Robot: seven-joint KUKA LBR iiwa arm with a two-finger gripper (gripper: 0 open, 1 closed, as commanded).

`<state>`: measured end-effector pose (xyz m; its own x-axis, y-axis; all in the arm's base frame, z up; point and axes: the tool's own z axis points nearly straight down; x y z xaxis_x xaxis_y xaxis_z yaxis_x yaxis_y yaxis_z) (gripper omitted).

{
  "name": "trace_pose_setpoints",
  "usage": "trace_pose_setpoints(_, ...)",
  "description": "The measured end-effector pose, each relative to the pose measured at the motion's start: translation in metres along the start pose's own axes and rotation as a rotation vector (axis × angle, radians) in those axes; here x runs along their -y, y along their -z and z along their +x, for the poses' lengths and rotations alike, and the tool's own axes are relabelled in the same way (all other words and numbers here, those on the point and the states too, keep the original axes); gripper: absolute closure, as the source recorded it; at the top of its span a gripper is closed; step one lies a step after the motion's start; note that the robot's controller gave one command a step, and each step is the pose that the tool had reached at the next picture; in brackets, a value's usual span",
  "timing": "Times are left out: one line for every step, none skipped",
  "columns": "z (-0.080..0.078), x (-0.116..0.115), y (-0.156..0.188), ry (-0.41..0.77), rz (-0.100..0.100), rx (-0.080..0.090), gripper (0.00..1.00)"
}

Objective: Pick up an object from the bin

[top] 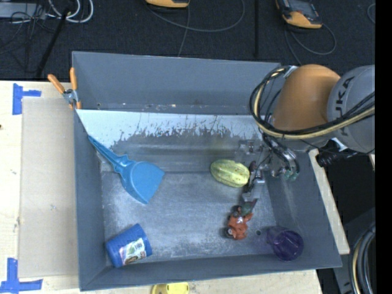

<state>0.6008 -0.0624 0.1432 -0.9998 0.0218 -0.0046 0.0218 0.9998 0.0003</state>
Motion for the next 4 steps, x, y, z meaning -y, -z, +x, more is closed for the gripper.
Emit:
trace_pose_setpoints(0.023,0.004,-0.026,-0.044,-0.001,-0.008,0.00)
trace_pose_setpoints(-0.008,-0.001,-0.058,-0.055,0.002,0.044,1.00)
trace_pose_setpoints(-0.008,-0.001,-0.059,-0.054,0.002,0.044,1.00)
trace_pose_setpoints(0.004,-0.003,0.087,-0.029,0.001,0.000,1.00)
